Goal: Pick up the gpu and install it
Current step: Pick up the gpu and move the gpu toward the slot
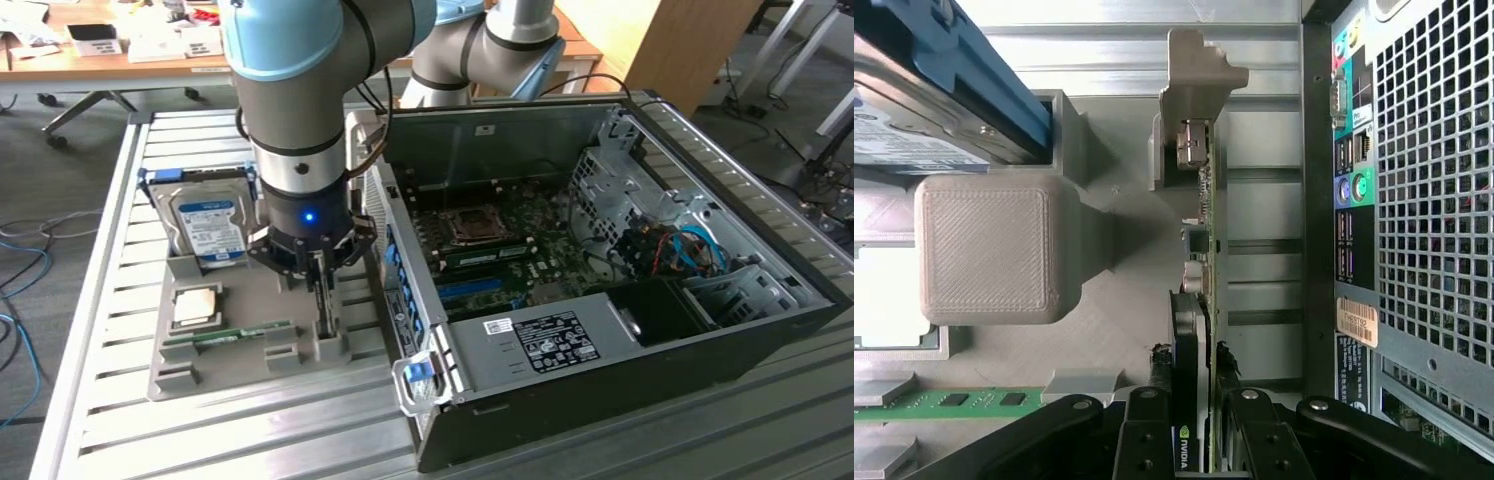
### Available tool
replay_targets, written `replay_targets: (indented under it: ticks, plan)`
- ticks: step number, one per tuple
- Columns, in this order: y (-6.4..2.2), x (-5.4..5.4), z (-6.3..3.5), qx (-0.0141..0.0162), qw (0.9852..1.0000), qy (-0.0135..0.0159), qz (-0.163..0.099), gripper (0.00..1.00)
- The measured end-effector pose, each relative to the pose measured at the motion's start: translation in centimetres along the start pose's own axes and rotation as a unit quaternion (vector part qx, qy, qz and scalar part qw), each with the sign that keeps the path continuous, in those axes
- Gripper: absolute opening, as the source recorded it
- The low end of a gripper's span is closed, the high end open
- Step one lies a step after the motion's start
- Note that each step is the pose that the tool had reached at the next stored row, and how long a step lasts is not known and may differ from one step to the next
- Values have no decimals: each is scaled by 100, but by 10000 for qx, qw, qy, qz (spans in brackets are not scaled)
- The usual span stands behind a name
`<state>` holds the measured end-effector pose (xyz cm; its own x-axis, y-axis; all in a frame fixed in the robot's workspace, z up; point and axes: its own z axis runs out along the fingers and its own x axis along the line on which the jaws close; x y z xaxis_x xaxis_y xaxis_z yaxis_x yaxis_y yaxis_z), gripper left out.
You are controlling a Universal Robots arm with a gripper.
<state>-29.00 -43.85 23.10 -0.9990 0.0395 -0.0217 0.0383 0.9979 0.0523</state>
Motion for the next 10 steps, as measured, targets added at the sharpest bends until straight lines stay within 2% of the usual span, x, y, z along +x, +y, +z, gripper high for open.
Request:
replay_targets:
  ticks: [4, 10]
  plan:
    - [1, -1, -16, -2, 10000, -1, 0, 27]
    - [6, -2, -112, -4, 10000, 0, 0, 27]
